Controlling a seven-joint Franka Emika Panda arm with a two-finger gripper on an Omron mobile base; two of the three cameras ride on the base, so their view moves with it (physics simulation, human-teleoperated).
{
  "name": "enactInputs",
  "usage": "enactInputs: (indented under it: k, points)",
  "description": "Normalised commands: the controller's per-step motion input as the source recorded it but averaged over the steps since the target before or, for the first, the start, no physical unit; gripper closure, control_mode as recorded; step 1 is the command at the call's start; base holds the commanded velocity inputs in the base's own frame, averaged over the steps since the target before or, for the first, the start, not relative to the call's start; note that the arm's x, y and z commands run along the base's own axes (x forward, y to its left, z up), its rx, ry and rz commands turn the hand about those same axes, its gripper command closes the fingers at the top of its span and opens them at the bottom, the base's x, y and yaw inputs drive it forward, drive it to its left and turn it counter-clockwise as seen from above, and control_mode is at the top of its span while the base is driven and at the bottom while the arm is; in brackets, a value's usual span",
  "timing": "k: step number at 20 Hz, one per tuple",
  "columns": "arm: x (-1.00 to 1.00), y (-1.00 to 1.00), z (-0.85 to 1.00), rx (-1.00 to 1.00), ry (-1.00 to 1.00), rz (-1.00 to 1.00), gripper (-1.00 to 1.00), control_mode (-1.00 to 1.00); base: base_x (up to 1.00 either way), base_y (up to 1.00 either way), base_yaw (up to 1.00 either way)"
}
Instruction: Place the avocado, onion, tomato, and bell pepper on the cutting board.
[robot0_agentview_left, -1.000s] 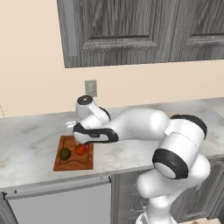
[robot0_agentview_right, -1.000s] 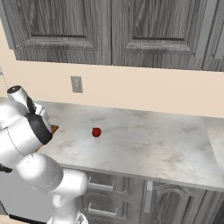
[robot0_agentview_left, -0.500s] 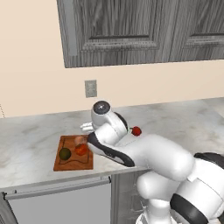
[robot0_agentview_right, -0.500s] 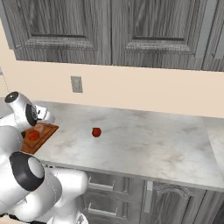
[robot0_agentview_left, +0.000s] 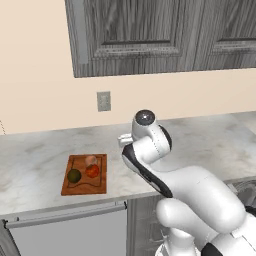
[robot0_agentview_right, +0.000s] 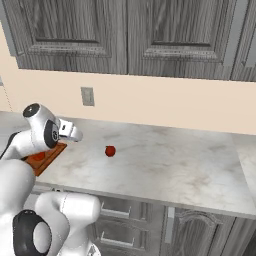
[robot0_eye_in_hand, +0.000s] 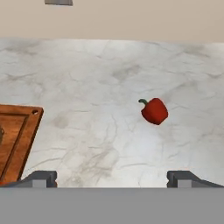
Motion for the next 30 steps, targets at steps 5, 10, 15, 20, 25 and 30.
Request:
enactInputs:
  k: [5, 10, 15, 20, 25, 30]
  points:
    - [0.0, -0.69, 0.34, -0.05, 0.02, -0.05, -1.0, -1.0, 0.0, 0.0, 0.0]
    - [0.23, -0.51, 0.13, 0.0, 0.09, 0.0, -1.0, -1.0, 0.0, 0.0, 0.0]
    - [0.49, -0.36, 0.03, 0.0, 0.23, 0.0, -1.0, -1.0, 0.0, 0.0, 0.0]
    - [0.28, -0.09, -0.17, 0.0, 0.02, 0.04, -1.0, -1.0, 0.0, 0.0, 0.0]
    - [0.25, 0.0, -0.45, 0.0, 0.0, 0.07, -1.0, -1.0, 0.0, 0.0, 0.0]
    - [0.27, -0.02, -0.42, 0.0, 0.0, 0.08, -1.0, -1.0, 0.0, 0.0, 0.0]
